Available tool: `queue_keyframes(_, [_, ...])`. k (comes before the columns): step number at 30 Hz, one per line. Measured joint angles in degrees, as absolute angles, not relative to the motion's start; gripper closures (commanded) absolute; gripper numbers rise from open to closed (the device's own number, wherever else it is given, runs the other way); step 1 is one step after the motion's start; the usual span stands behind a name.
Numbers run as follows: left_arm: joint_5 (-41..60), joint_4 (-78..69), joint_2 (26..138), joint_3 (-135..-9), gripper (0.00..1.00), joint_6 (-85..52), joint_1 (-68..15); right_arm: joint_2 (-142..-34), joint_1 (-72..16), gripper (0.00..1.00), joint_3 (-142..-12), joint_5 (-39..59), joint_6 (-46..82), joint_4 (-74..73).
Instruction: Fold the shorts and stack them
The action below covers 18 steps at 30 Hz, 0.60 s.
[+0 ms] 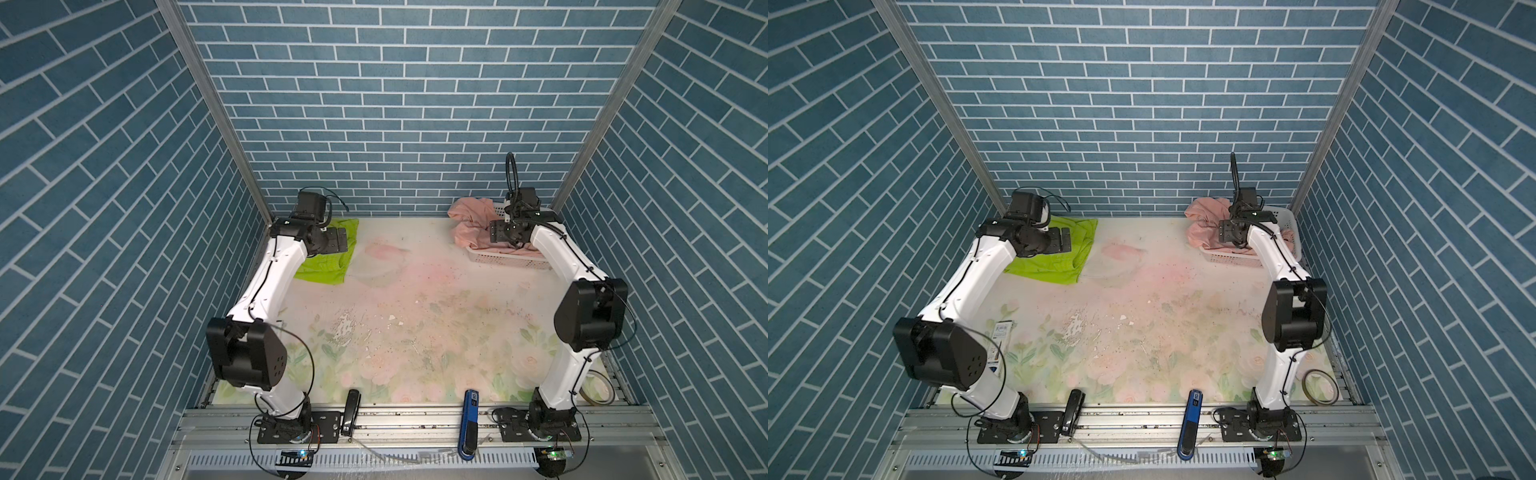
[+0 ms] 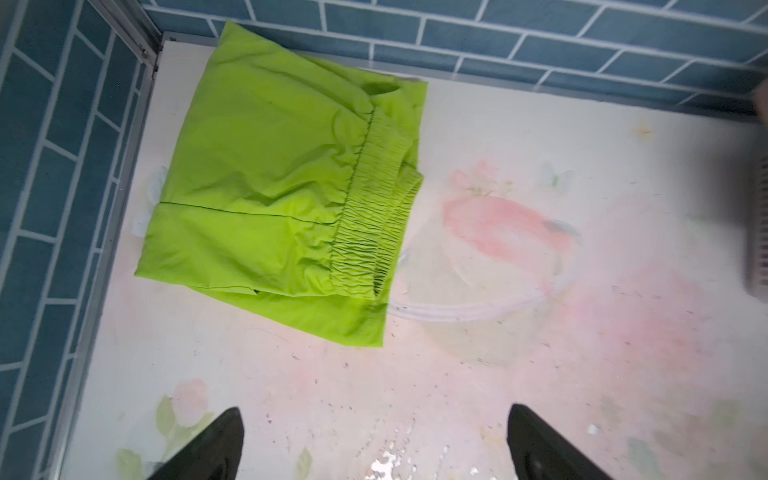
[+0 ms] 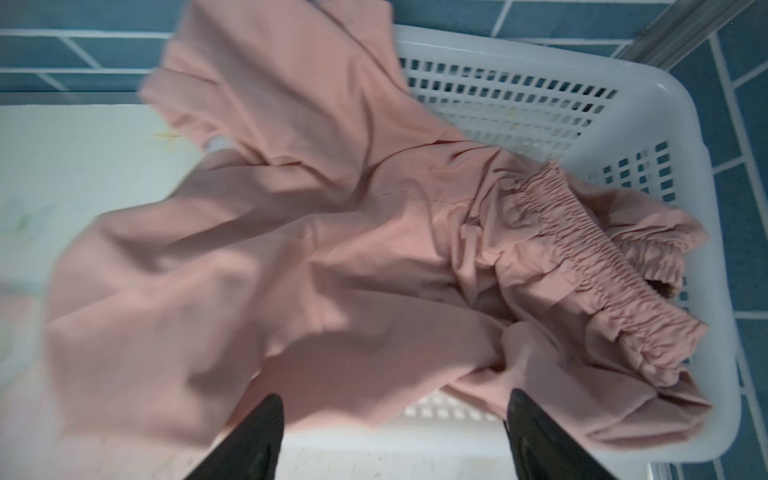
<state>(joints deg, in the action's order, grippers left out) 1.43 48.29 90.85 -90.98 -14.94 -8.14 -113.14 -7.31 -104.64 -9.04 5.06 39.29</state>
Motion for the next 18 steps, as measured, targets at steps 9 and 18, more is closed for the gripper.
queue_keyframes(9, [9.9, 48.2, 86.7, -83.4, 0.00, -16.7, -8.1, -128.9, -3.8, 0.16, -121.3, -9.9, 4.5, 45.8])
queue_keyframes(18, [12.0, 49.0, 84.0, -81.4, 0.00, -17.5, -8.1, -139.0, -3.8, 0.19, -124.9, -8.9, 4.6, 47.3])
